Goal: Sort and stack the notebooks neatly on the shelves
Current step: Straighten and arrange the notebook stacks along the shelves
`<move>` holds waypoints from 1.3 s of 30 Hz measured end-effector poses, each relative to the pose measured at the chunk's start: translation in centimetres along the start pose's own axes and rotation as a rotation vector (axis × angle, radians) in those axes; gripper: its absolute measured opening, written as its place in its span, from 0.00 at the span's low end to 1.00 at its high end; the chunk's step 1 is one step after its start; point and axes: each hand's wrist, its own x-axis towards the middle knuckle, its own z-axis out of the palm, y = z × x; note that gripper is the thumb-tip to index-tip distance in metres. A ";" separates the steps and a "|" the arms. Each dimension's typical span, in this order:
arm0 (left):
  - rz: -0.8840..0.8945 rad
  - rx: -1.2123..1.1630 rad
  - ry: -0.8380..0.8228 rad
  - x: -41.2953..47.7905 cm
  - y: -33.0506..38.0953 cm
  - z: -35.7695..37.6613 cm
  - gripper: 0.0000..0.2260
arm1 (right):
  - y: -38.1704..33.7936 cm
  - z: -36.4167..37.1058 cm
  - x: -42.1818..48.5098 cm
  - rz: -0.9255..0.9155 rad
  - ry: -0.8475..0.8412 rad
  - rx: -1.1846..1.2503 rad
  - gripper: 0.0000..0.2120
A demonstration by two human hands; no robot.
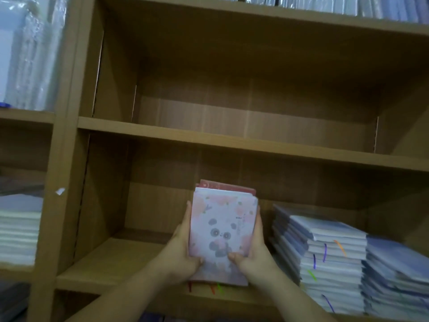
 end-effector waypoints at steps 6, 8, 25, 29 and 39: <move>0.016 -0.032 -0.016 -0.1 -0.4 0.3 0.54 | 1.4 0.5 0.2 0.027 0.021 0.105 0.64; 0.034 -0.112 0.009 0.1 -0.3 0.2 0.53 | 1.4 0.6 0.3 0.062 0.059 0.197 0.68; 0.181 -0.117 0.170 0.2 -2.3 2.5 0.41 | 2.4 2.3 -0.4 -0.136 0.222 -0.006 0.53; 0.235 -0.160 0.200 1.2 -1.8 2.6 0.39 | 3.5 1.9 -0.1 -0.181 0.226 0.011 0.55; 0.122 -0.182 0.216 4.2 -1.1 1.3 0.32 | 3.6 1.6 1.8 -0.225 0.193 0.171 0.52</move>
